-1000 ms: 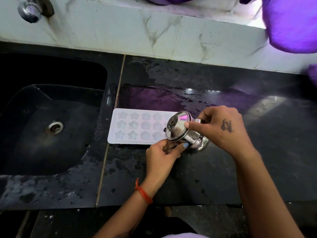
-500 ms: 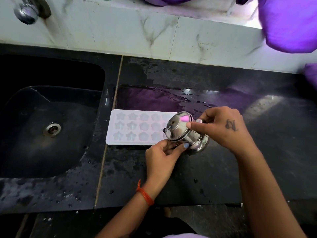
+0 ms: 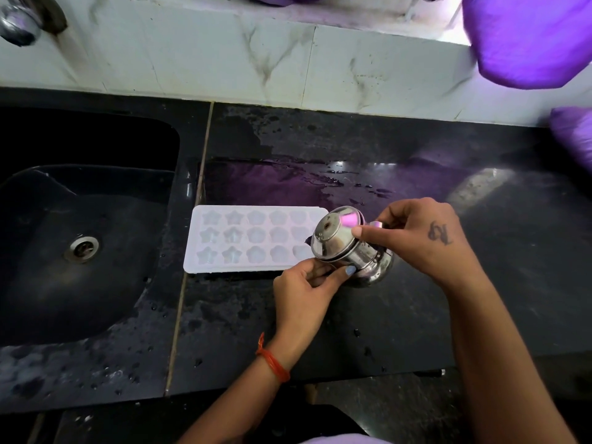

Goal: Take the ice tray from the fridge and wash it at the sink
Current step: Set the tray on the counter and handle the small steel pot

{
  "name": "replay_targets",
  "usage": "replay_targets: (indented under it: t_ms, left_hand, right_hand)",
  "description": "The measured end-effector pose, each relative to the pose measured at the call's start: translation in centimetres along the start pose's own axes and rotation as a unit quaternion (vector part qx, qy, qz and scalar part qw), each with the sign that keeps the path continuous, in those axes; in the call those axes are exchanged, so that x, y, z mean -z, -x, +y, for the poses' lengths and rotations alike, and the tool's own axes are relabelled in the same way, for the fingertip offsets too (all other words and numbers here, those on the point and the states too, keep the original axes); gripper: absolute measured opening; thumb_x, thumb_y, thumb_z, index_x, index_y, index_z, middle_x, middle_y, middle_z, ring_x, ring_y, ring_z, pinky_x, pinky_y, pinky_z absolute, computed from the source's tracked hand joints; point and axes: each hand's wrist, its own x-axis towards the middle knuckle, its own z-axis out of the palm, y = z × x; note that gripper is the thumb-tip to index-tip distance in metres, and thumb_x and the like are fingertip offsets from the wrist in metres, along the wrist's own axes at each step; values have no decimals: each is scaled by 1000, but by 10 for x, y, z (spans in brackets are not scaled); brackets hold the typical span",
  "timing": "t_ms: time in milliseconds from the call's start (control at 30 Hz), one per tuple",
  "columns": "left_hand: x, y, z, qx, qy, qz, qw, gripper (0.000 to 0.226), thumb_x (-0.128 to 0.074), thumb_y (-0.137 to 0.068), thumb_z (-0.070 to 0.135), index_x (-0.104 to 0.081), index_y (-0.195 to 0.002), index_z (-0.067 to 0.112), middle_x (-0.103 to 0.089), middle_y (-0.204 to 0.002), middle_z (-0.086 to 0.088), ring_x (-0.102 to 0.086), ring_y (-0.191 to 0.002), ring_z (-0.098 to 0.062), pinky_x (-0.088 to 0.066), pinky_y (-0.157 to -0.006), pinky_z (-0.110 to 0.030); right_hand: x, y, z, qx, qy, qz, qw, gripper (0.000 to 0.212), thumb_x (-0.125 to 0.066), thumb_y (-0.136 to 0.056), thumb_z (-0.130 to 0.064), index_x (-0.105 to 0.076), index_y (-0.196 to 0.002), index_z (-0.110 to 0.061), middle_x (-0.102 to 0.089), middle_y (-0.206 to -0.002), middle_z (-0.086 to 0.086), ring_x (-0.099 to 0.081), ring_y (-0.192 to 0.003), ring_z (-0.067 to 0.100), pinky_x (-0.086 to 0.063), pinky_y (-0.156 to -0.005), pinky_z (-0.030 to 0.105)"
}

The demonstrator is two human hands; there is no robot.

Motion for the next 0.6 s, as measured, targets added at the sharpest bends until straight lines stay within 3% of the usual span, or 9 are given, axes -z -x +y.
replay_targets:
  t_ms: [233, 600]
  left_hand:
    - [-6, 1, -6, 50, 73, -17, 996, 23, -77, -74, 10, -72, -95, 3, -75, -88, -8, -71, -87, -17, -57, -70, -26]
    - [-9, 0, -9, 68, 118, -35, 990, 16, -74, -76, 8, -72, -92, 9, -75, -88, -6, -71, -88, -16, -56, -70, -24]
  right_hand:
    - [1, 2, -5, 32, 67, 8, 997, 34, -75, -71, -47, -65, -62, -16, -59, -52, -6, -56, -55, 7, -33, -50, 21]
    - [-3, 2, -7, 42, 108, 16, 993, 34, -73, -73, -50, -57, -59, -24, -61, -58, -6, -59, -63, 12, -46, -61, 28]
